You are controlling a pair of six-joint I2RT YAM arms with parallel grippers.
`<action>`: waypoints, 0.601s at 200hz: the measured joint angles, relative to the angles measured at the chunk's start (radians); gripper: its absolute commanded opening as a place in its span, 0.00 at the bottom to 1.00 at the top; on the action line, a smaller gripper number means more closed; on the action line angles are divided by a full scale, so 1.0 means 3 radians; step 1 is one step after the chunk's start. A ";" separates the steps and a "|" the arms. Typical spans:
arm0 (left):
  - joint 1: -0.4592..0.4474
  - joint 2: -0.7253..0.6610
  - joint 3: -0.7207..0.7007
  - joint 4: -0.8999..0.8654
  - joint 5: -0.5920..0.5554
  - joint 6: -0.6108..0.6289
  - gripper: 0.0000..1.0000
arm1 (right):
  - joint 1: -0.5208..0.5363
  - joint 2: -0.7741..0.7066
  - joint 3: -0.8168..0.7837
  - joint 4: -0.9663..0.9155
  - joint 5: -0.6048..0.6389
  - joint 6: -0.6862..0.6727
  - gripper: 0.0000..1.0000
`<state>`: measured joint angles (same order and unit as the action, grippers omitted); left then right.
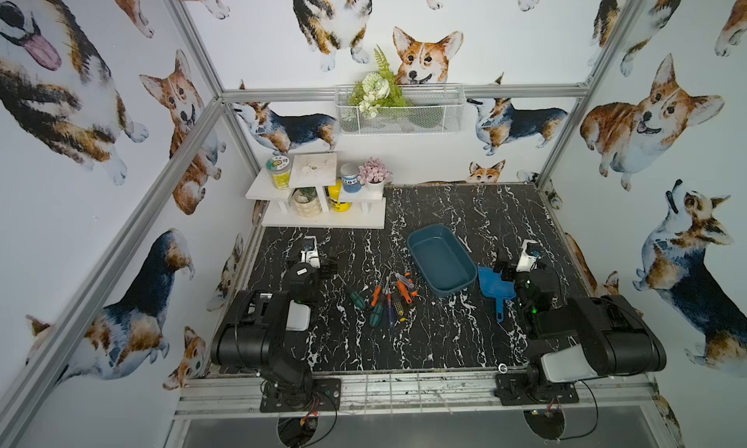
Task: Put the screwdriver on the desktop into the storage box
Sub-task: Pick up the screwdriver from the center of the board.
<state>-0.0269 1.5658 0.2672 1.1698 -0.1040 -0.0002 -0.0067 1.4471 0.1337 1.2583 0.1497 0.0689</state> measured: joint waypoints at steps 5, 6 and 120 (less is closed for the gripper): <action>0.0000 0.0000 0.0000 0.0000 0.0000 0.0000 1.00 | 0.0000 -0.0003 -0.0003 0.0000 0.0000 0.0000 1.00; 0.0000 0.0000 0.0000 0.0000 0.0000 0.0000 1.00 | 0.0000 -0.0003 -0.0003 0.0000 -0.0001 0.0000 1.00; 0.0023 0.0000 0.0003 -0.0001 0.0022 -0.0001 1.00 | 0.0000 -0.0001 0.0010 -0.0001 -0.0144 -0.0061 1.00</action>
<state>-0.0200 1.5658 0.2680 1.1694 -0.0975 -0.0006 -0.0067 1.4467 0.1368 1.2579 0.1066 0.0505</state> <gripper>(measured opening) 0.998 0.998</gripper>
